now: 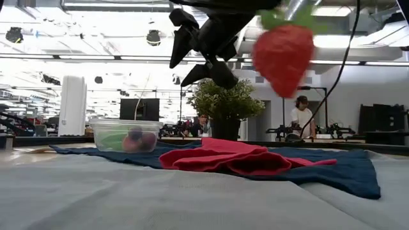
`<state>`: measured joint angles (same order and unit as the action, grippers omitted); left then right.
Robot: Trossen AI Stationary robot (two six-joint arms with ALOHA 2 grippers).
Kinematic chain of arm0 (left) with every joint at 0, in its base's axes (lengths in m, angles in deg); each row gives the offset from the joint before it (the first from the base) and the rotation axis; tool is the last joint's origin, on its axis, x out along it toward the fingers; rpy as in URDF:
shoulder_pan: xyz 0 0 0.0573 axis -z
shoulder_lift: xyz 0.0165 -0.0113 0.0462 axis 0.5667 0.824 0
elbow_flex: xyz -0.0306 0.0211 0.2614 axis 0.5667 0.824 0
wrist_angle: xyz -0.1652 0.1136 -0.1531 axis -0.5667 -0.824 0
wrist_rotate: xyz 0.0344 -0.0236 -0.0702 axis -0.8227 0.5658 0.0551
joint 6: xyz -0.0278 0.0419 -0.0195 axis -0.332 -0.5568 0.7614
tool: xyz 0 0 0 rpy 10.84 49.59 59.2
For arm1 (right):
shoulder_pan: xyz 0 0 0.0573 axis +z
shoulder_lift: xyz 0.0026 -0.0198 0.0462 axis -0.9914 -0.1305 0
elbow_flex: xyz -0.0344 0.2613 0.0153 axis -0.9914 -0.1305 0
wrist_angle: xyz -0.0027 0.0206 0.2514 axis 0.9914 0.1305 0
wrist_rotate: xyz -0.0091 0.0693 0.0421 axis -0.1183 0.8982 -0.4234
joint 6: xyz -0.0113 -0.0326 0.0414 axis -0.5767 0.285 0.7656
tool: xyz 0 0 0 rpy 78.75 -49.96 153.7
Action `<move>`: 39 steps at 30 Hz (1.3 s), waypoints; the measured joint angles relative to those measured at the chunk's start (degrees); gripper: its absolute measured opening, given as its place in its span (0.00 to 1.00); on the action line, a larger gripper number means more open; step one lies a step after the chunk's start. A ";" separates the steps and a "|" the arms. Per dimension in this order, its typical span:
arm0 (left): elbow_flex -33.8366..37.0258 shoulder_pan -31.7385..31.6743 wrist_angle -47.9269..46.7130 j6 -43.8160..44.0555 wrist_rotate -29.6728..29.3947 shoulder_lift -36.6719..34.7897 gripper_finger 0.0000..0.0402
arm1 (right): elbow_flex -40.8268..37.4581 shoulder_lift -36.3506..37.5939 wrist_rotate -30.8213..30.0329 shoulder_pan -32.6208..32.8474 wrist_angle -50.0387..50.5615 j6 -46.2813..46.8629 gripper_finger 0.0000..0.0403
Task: Pick and placing Produce into tupperware
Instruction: Put the red strawberry into the transparent bin
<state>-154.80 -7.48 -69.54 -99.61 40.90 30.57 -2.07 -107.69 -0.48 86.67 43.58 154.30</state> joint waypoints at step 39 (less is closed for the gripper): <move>35.30 9.24 -8.16 24.26 -20.81 -44.47 0.00 | 0.00 0.00 0.01 -0.31 -2.38 1.60 0.66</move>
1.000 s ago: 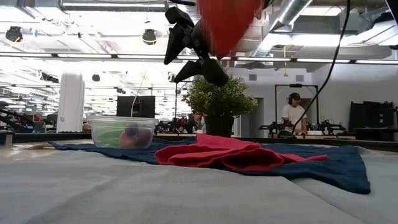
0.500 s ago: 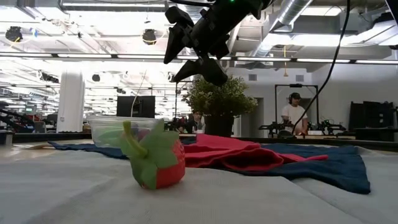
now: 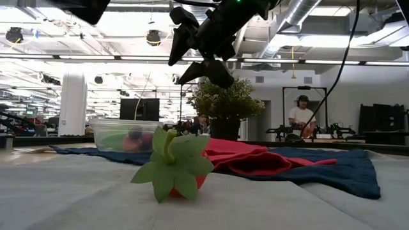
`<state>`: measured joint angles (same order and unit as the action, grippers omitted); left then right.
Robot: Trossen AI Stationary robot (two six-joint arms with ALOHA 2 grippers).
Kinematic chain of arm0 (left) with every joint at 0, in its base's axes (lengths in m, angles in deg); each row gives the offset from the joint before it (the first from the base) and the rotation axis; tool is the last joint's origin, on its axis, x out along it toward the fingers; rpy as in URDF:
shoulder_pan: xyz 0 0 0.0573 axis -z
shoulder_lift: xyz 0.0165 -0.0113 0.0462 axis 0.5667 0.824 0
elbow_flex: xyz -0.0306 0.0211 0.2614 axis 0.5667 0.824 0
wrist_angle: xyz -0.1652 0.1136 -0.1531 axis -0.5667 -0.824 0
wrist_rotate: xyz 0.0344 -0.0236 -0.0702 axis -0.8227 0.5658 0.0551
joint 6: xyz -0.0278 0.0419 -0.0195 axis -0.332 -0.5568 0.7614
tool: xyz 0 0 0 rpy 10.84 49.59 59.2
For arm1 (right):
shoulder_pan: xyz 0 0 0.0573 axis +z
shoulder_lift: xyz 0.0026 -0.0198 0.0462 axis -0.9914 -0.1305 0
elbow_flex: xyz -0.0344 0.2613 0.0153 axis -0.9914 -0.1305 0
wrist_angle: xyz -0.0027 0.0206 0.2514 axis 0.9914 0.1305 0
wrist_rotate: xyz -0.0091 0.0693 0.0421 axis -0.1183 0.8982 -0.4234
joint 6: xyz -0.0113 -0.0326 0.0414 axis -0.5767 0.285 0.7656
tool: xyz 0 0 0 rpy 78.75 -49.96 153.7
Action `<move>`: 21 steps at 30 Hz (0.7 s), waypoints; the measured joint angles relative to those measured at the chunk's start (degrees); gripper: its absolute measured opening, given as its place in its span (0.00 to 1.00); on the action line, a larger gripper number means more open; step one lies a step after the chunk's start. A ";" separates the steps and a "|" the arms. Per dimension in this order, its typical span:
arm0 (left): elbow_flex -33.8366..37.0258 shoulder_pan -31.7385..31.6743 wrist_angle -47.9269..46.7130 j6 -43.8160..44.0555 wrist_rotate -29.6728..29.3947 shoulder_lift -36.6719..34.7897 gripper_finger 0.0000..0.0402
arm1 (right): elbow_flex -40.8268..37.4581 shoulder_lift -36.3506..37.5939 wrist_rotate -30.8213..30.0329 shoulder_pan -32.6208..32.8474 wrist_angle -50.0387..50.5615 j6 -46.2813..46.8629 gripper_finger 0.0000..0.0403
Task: Pick and placing Produce into tupperware
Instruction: Put the red strawberry into the transparent bin
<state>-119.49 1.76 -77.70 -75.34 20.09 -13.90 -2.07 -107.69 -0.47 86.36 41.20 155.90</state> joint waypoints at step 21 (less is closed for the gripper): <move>19.95 6.09 27.00 4.29 -17.65 9.09 0.32 | 0.00 0.00 -0.01 0.00 -0.06 0.02 0.66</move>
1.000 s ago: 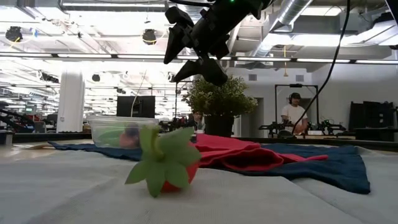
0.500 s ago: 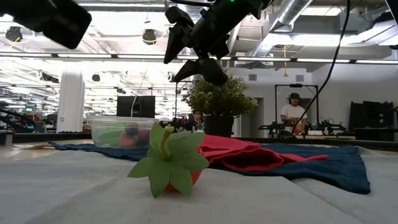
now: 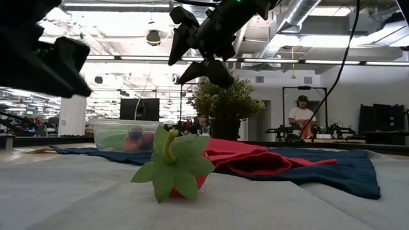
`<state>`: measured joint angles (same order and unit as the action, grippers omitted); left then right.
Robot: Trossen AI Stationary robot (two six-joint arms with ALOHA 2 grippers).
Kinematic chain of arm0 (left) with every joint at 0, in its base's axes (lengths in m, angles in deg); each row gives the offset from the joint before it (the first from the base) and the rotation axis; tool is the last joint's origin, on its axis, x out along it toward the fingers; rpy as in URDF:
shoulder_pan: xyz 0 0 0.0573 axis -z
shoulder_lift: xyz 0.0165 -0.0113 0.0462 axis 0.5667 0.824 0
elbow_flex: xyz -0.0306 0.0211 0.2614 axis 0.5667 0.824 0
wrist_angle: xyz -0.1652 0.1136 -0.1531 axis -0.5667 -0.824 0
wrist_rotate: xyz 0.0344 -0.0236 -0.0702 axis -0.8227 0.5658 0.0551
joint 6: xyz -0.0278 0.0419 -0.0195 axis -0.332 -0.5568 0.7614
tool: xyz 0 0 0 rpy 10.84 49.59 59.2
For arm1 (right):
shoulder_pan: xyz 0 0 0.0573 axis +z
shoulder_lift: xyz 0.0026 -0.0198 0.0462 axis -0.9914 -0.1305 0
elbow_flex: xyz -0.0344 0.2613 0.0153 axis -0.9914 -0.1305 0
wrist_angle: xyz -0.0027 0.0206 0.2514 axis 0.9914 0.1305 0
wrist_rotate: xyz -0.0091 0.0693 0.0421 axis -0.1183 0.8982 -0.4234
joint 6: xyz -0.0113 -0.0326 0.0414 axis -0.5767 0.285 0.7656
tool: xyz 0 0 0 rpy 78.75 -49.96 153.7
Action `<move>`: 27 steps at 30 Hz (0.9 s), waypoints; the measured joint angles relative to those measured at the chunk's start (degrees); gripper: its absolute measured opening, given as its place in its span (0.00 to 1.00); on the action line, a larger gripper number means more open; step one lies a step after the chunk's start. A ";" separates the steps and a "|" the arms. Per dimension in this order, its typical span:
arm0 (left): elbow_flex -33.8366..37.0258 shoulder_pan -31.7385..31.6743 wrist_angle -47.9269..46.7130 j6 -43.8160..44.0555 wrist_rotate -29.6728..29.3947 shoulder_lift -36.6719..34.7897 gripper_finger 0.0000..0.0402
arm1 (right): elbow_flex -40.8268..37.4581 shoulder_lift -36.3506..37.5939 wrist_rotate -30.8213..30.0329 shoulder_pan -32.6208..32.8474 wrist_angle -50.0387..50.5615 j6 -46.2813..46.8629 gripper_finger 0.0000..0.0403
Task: Pick and placing Produce into tupperware
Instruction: Put the red strawberry into the transparent bin
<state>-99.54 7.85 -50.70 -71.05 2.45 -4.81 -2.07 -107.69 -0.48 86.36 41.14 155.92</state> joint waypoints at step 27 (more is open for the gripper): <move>-2.65 0.01 21.02 -19.37 -3.07 1.21 0.32 | -0.02 0.00 0.00 0.00 0.00 0.00 0.66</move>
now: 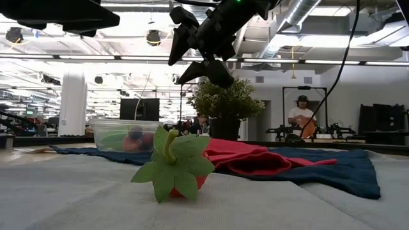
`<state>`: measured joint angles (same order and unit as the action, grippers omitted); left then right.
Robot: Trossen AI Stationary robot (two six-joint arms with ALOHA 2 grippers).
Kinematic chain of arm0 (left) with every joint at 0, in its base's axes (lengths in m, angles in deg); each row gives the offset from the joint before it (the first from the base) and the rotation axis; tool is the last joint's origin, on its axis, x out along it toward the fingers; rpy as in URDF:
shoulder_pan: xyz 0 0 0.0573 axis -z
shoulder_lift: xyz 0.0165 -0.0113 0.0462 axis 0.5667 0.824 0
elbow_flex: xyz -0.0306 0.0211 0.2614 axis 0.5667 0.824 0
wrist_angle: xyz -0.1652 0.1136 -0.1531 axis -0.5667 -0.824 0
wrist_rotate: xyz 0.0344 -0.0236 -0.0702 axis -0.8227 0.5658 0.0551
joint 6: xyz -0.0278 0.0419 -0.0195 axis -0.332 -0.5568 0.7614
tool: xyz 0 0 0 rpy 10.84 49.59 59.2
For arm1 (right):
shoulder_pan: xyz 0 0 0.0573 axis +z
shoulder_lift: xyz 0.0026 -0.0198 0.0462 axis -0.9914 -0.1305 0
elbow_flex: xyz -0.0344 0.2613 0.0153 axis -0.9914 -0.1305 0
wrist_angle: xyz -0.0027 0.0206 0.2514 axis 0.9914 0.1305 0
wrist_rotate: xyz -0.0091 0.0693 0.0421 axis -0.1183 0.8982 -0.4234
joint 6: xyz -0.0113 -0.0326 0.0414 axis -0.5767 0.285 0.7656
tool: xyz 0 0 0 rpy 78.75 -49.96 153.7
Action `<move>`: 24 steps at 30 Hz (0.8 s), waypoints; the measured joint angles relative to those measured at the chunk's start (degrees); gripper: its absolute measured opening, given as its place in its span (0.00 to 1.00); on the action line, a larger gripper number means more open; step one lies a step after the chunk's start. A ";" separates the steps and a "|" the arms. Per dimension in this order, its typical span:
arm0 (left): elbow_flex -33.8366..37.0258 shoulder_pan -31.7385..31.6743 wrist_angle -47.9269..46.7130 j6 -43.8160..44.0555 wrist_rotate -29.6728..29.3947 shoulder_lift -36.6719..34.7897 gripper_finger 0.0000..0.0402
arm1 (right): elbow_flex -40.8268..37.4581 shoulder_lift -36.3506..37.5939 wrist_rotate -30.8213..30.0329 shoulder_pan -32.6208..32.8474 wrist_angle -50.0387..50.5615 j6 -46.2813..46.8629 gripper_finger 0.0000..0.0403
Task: Pick and placing Produce into tupperware
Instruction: Put the red strawberry into the transparent bin
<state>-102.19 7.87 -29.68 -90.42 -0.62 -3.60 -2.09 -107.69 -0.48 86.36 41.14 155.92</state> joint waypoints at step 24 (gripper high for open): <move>0.00 -0.28 0.87 11.19 -7.74 0.06 0.32 | 0.02 0.02 7.99 0.77 4.41 -61.92 0.66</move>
<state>-102.19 7.59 -28.80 -79.23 -8.36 -3.54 -2.07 -107.67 7.51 87.13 45.55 93.99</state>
